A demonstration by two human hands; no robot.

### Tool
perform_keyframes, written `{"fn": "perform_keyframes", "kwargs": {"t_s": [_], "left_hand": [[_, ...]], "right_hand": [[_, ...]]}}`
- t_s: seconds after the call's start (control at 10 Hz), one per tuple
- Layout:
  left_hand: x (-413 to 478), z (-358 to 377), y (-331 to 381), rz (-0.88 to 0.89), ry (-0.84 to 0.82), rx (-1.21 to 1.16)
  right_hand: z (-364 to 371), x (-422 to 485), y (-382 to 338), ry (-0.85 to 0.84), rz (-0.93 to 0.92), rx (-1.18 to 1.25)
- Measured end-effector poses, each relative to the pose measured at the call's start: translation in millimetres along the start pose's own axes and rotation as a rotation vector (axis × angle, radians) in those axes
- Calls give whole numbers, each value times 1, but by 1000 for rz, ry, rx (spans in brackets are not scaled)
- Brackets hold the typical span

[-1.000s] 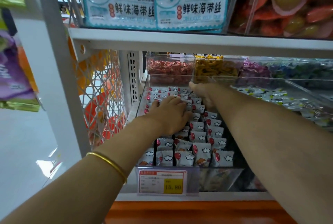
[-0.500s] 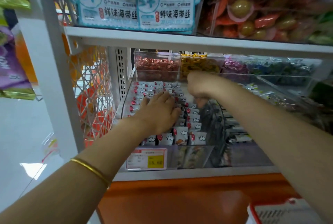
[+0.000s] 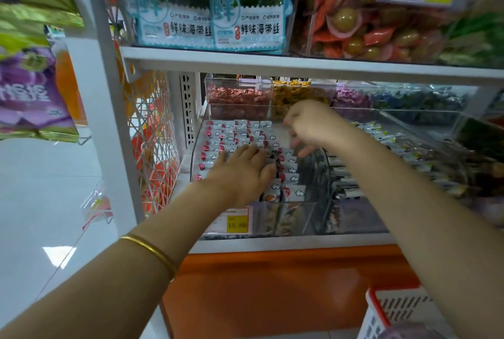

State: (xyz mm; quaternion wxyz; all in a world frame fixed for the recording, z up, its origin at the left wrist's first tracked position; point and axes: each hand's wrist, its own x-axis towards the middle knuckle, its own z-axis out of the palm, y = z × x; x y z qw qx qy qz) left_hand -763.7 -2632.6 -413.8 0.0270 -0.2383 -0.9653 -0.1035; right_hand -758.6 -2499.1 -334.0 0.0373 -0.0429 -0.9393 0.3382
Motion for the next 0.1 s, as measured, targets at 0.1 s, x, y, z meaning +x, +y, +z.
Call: {"fn": "perform_keyframes", "kwargs": {"t_s": [0.1], "left_hand": [[-37,-15,7,50,269,-385]], "right_hand": [[-16,-37,22,45,-98,259]]}}
